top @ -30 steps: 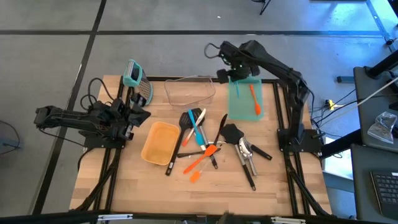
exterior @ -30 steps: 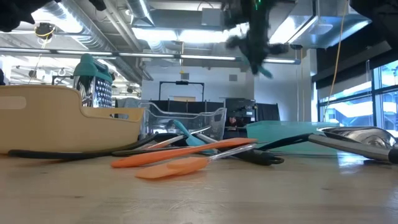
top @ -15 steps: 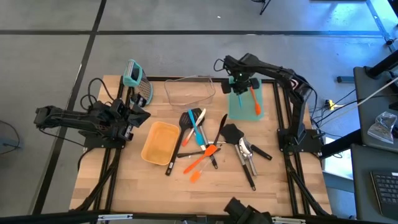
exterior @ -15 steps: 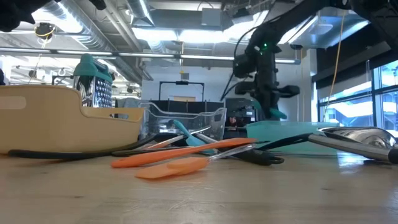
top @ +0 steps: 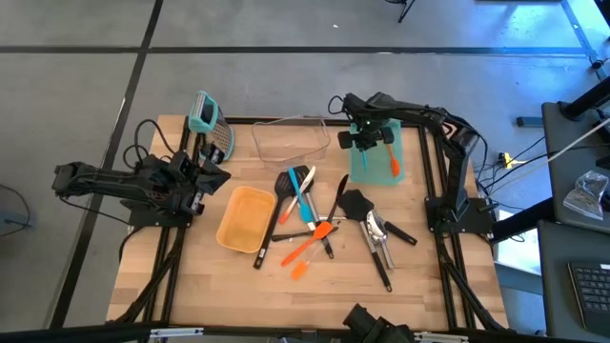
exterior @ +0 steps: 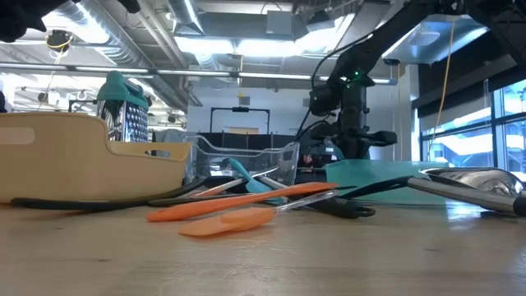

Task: Pick & Place Kitchen Items
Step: Put the blue spatula into the green bin

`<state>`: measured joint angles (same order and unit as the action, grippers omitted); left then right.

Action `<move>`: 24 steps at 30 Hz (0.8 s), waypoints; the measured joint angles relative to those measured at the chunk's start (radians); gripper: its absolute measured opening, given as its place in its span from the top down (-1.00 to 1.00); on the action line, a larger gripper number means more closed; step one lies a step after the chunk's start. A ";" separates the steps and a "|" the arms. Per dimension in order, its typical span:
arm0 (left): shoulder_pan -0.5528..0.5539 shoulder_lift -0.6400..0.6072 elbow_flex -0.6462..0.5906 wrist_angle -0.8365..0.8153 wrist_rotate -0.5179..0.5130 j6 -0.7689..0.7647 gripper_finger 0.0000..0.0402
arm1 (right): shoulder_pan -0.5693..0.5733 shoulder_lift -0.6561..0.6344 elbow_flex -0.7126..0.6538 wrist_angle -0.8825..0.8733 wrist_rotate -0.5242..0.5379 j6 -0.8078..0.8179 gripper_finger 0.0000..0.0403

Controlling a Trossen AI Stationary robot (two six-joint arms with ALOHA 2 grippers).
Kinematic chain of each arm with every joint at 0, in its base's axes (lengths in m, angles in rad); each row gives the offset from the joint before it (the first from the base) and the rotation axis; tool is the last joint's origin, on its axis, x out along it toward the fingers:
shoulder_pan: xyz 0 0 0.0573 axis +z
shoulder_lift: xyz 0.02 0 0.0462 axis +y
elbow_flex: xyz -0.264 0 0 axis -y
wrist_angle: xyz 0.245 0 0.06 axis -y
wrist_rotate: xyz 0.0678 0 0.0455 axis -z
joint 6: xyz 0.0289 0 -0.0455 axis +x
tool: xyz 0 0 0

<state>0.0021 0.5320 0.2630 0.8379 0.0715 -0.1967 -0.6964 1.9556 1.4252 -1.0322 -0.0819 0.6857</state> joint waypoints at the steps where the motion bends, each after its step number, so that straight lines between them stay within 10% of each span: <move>1: 0.000 0.000 0.000 0.000 0.000 0.000 0.96 | 0.000 0.000 -0.006 0.007 0.000 0.005 0.93; 24: 0.000 0.000 0.000 0.004 0.000 0.001 0.96 | -0.001 0.000 -0.079 0.076 0.001 0.002 0.93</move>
<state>0.0018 0.5320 0.2630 0.8417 0.0713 -0.1959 -0.6971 1.9556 1.3460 -0.9562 -0.0814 0.6876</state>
